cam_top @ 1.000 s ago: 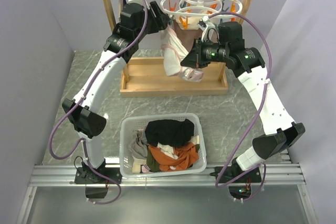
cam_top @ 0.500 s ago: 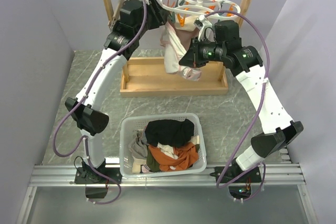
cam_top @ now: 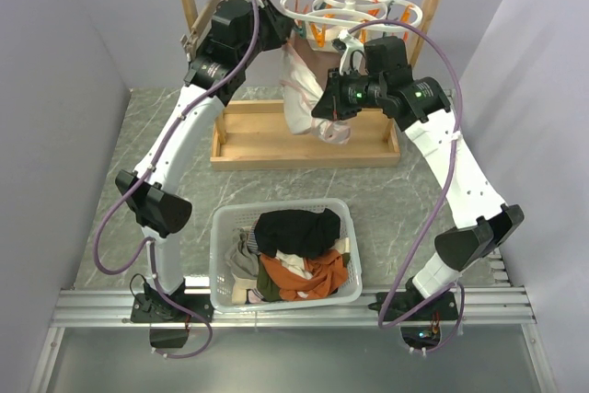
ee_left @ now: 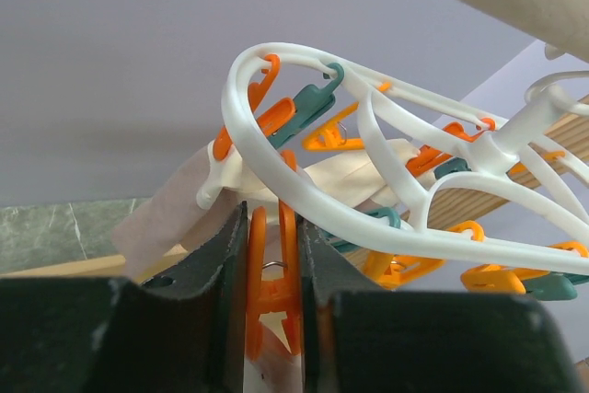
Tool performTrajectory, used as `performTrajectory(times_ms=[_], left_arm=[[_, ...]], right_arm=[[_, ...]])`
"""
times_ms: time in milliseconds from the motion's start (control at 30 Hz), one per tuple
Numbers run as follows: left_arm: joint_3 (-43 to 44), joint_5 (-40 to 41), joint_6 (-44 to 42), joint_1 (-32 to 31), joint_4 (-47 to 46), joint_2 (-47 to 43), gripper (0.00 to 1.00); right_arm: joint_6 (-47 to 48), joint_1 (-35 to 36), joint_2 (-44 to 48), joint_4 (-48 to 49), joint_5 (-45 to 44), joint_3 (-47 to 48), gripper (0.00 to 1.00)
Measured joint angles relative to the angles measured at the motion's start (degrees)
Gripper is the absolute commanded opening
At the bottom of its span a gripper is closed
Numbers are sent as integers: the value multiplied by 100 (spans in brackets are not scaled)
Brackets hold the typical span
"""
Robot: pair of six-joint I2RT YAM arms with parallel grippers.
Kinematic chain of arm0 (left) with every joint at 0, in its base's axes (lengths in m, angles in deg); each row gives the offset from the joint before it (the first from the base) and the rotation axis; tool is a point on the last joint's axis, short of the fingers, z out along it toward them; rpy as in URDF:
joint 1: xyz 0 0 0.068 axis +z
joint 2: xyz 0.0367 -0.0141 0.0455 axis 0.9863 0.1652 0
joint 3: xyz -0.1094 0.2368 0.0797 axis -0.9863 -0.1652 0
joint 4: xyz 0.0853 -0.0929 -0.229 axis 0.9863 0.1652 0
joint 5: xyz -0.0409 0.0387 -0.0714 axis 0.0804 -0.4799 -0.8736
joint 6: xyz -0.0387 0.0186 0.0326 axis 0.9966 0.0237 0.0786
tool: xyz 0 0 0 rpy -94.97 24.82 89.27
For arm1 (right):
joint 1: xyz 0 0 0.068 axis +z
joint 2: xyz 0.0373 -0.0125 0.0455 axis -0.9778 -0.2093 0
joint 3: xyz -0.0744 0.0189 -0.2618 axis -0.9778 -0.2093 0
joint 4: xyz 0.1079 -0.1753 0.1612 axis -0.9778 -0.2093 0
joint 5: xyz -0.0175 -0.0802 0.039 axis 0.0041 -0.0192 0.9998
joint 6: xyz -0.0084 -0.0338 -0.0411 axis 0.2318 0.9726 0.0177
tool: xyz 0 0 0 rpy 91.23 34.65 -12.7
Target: Remove the underwear clipped to the hanger
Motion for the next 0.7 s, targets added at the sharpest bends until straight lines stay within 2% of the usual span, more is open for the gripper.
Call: performTrajectory(times_ms=[33, 67, 133, 167, 367, 533, 567, 600, 667, 700], left_arm=[[-4, -4, 0, 2, -15, 0, 18], [-28, -11, 0, 2, -61, 0, 18], [-225, -57, 9, 9, -251, -63, 1], [-334, -70, 17, 13, -317, -103, 1], [-435, -192, 166, 57, -396, -129, 1], [-437, -289, 258, 87, -435, -129, 2], [-437, -299, 271, 90, -448, -129, 6], [-446, -302, 275, 94, -468, -131, 22], [-540, -323, 275, 103, -535, -170, 35], [-640, -345, 280, 105, -568, -225, 51]], right_arm=[[7, 0, 0, 4, 13, 0, 0], [15, 0, 4, 13, 37, 0, 0], [22, 0, 17, 44, 96, -11, 0], [39, 0, 63, 85, 140, -57, 0], [289, 13, 348, 31, 682, -181, 0], [334, 31, 824, 260, 1976, -728, 0], [295, 39, 920, 350, 2203, -817, 0], [234, 46, 994, 431, 2413, -866, 0], [133, 48, 1108, 549, 2756, -881, 0], [90, 50, 1172, 608, 2929, -881, 0]])
